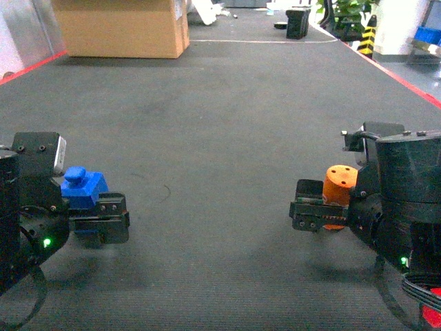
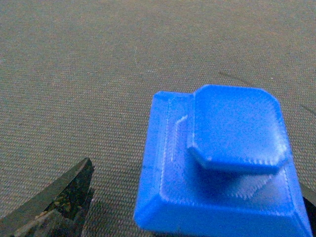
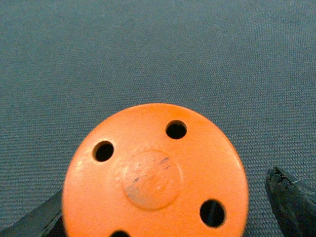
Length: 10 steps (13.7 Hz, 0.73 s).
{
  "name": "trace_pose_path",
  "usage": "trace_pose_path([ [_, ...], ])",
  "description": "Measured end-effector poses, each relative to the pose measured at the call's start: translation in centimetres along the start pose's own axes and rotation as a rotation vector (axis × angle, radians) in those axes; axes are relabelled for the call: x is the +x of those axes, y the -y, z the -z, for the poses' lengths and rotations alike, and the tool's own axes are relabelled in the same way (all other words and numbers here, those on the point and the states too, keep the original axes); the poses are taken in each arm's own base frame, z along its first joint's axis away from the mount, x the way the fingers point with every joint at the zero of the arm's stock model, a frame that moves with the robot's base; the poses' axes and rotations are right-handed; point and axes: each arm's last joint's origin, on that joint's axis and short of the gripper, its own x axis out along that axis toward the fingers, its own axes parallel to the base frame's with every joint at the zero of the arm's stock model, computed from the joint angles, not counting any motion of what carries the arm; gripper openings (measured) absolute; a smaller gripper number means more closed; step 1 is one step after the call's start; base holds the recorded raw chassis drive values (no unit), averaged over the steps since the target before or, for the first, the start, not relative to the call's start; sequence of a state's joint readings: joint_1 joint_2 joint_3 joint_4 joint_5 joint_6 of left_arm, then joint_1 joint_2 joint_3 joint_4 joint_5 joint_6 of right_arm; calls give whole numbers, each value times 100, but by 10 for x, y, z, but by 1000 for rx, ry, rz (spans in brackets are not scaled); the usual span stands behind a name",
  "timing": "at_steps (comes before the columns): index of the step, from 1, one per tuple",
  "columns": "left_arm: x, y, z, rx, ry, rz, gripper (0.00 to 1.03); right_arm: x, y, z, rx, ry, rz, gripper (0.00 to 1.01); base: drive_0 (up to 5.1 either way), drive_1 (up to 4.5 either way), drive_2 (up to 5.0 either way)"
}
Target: Sort blue parts and orange caps into right shelf containers
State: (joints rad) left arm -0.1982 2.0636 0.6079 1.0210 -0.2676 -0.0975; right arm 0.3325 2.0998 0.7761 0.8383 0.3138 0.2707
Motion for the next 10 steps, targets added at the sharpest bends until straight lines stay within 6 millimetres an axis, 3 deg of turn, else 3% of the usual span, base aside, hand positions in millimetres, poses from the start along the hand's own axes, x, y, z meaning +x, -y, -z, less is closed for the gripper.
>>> trace_pose_path([
  [2,9,2,-4,-2,-1,1,98,6,-2,-1,5,8,2,97,0,0,0],
  [3,11,3,-5,-9,-2,6,98,8,-3,-2,7,26,8,82,0,0,0],
  [5,11,5,-4,-15,-17,16,73,8,-4,-4,7,34,10,54,0,0,0],
  [6,11,6,-3,-20,-19,23,64,8,-4,-4,4,32,11,46,0,0,0],
  [8,10,7,-3,-27,-18,37,43,6,-3,-5,2,27,12,45,0,0,0],
  [10,1,2,-6,-30,-11,33,43,-9,1,-10,7,54,8,45,0,0,0],
])
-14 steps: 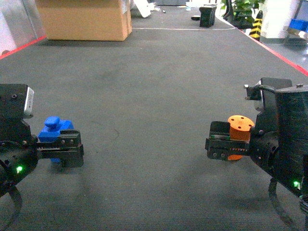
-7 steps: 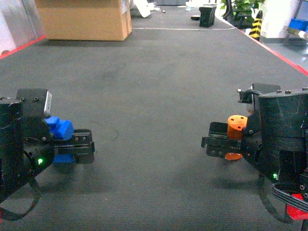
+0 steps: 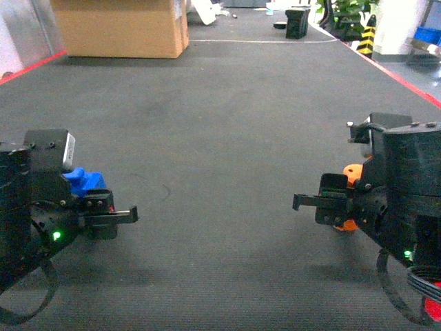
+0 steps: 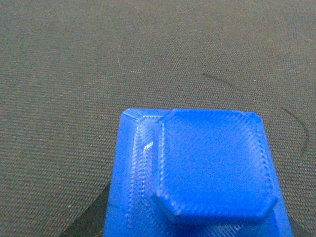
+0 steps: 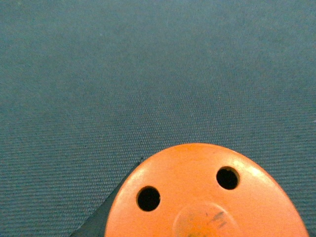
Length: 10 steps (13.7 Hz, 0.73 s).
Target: Sort blue parts and orange caps into right shelf containers
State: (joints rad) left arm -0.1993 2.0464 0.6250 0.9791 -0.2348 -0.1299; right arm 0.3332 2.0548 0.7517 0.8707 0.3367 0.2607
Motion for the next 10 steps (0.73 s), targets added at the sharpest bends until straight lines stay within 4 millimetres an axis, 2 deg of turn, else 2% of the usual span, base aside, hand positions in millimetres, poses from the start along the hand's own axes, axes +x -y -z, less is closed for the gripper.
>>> trace_pose_path([
  [1,-12,-5,-10,7,37,0,43,-15,3,-11,2,46,-4,45,0,0,0],
  [2,-31,-13,-31,-2,119,-6,43,-35,10,-25,9,104,-2,45,0,0,0],
  [3,-58,-21,-54,-13,226,-16,43,-69,21,-42,4,177,29,45,0,0,0],
  [4,-86,-28,-64,-10,292,-38,43,-96,31,-50,-12,216,65,45,0,0,0],
  [5,-125,-38,-59,12,301,-49,42,-134,44,-56,-39,258,114,45,0,0,0],
  [7,-166,-54,-51,33,296,-95,42,-186,55,-71,-57,365,170,45,0,0,0],
  [8,-189,-62,-59,16,352,-123,42,-215,59,-81,-52,440,184,45,0,0,0],
  [10,-231,-77,-72,-22,467,-160,42,-260,70,-90,-15,570,219,45,0,0,0],
])
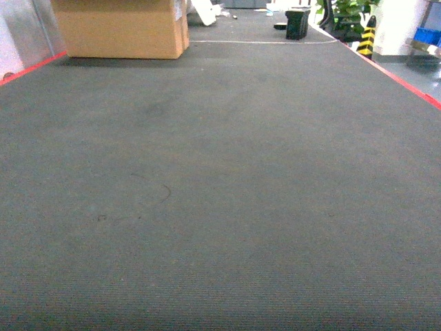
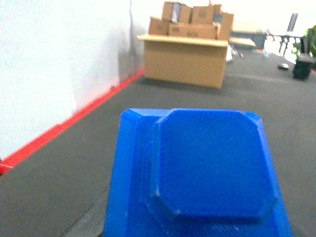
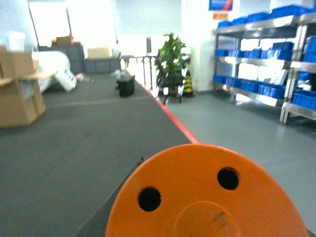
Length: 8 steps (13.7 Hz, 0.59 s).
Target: Sort blue parts and orange caps into right shelf containers
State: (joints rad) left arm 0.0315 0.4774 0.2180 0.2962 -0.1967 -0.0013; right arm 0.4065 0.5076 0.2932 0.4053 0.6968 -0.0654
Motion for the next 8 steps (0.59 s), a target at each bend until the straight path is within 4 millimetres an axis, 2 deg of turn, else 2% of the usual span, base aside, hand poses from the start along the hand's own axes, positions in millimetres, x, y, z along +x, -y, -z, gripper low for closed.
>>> trace_pose_path([
  [2,-25,-6,-29,-50,160,-10,42,-16,16,-16,81,106,52,45,0,0,0],
  [3,-25,-6,-31,-53,167,4,42,-15,15,-15,71,95,46,45,0,0,0],
  [4,-23,-5,-27,-50,137,3,42,-14,14,-13,63,85,45,45,0,0,0],
  [5,-22,-3,-23,-34,69,45,42,-16,17,-11,-8,-3,-58,45,0,0,0],
  [6,-25,3,-16,-14,-33,178,42,-21,24,-4,-42,-78,-164,45,0,0,0],
  [8,-36,2,3,-8,-66,233,42,-25,29,15,-50,-139,-272,45,0,0,0],
])
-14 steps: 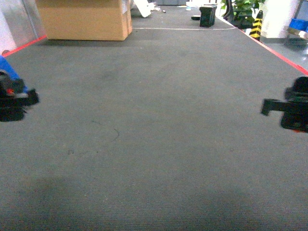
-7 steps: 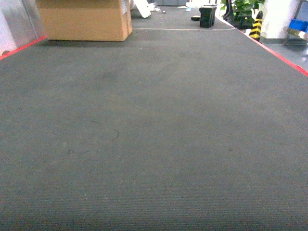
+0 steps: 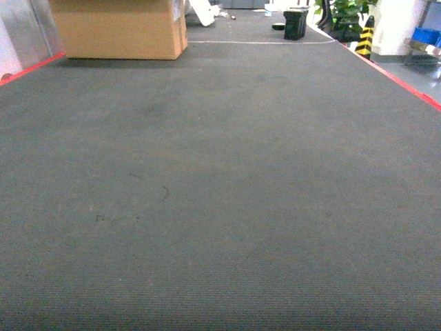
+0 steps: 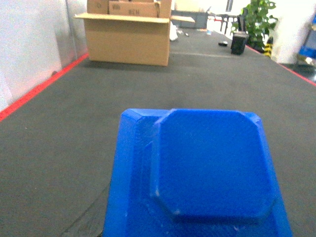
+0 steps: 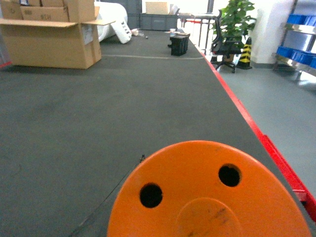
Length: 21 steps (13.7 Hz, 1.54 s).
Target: Sort blue parts and orange caps into right shelf containers
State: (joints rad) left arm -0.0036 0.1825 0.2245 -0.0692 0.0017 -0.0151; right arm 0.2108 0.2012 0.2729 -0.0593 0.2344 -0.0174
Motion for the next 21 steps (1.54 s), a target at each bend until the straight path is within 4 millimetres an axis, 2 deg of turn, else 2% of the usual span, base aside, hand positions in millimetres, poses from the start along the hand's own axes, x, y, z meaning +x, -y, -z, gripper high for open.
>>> trace_pose_path([
  [2,-2,0,4,0,43,-4,42,2,2,21,-4,-34,-26,45,0,0,0],
  [3,0,-1,21,0,10,-4,42,1,15,27,1,-7,7,45,0,0,0],
  [5,-1,-1,27,0,28,-5,42,2,13,43,4,-28,-24,45,0,0,0],
  [7,0,-1,37,0,14,-4,42,1,13,47,4,-13,-24,45,0,0,0],
  [12,0,-1,45,0,18,-4,42,1,13,59,4,-18,-24,45,0,0,0],
  [13,0,-1,53,1,25,-4,42,1,13,60,5,-15,-24,45,0,0,0],
  [14,0,-1,54,0,12,-5,42,0,13,69,7,-16,-25,45,0,0,0],
  [21,0,-1,53,1,23,-5,42,0,13,68,7,-11,-24,45,0,0,0],
])
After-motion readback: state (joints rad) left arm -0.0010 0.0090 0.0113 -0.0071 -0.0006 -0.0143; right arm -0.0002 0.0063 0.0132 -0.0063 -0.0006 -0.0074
